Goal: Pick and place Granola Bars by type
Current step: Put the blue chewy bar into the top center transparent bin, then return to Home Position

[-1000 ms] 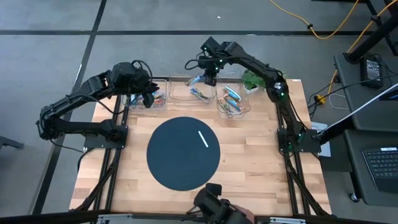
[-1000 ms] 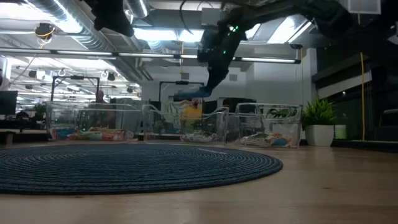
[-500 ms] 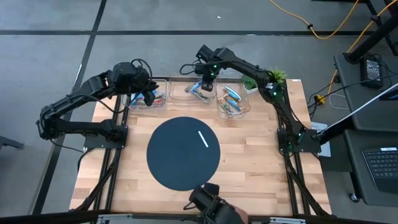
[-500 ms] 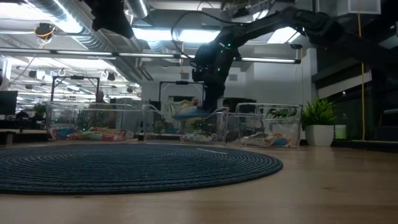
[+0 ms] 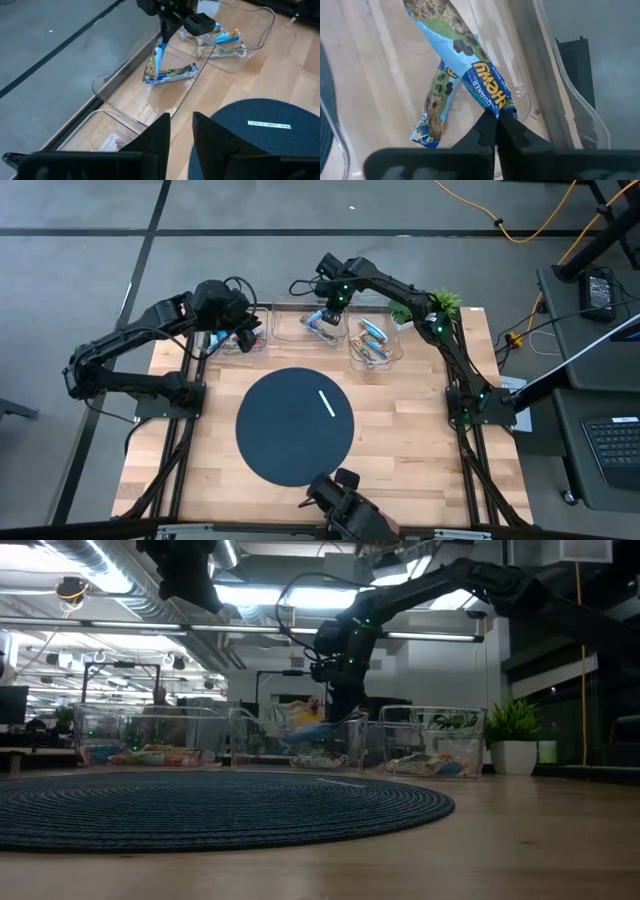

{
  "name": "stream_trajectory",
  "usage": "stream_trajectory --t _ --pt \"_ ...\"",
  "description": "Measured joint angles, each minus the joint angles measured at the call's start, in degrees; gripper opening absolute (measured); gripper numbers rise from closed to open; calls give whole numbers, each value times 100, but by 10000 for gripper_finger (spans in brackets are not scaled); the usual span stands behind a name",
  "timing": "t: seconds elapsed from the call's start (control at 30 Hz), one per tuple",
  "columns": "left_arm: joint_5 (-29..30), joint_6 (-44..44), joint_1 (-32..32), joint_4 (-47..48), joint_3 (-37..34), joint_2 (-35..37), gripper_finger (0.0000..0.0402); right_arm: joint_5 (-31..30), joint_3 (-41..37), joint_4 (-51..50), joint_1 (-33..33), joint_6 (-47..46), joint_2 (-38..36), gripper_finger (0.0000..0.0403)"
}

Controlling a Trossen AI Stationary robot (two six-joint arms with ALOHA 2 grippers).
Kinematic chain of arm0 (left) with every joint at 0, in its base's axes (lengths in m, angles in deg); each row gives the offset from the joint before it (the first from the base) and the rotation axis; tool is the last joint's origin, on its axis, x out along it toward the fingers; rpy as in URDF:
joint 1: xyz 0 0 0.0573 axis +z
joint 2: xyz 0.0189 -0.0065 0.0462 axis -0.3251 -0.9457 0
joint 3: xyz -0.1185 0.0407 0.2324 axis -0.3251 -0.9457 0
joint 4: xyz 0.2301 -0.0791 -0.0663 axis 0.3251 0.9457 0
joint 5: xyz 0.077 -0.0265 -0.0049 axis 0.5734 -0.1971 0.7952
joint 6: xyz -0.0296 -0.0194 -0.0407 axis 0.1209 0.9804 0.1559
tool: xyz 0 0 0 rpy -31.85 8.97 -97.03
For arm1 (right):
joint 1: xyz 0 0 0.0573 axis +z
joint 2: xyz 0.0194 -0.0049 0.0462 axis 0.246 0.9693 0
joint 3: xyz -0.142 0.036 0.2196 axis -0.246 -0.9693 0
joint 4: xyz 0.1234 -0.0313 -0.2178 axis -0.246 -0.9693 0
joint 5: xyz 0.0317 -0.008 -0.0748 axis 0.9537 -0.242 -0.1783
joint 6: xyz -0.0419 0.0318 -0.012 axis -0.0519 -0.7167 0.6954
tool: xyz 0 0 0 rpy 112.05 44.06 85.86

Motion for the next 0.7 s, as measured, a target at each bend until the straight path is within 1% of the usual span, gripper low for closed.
stream_trajectory --t 0.17,0.5,0.6,0.7 --pt "-7 -4 0 -2 0 -33 75 -2 0 3 -23 -130 0 26" --pt "-106 -149 -16 0 0 -31 75 -15 60 49 -9 -152 0 103" --pt "-114 -155 -37 0 0 -21 75 -17 90 66 51 -71 -76 112" --pt "-154 -35 -39 -4 0 47 75 -19 87 48 198 189 -303 109"
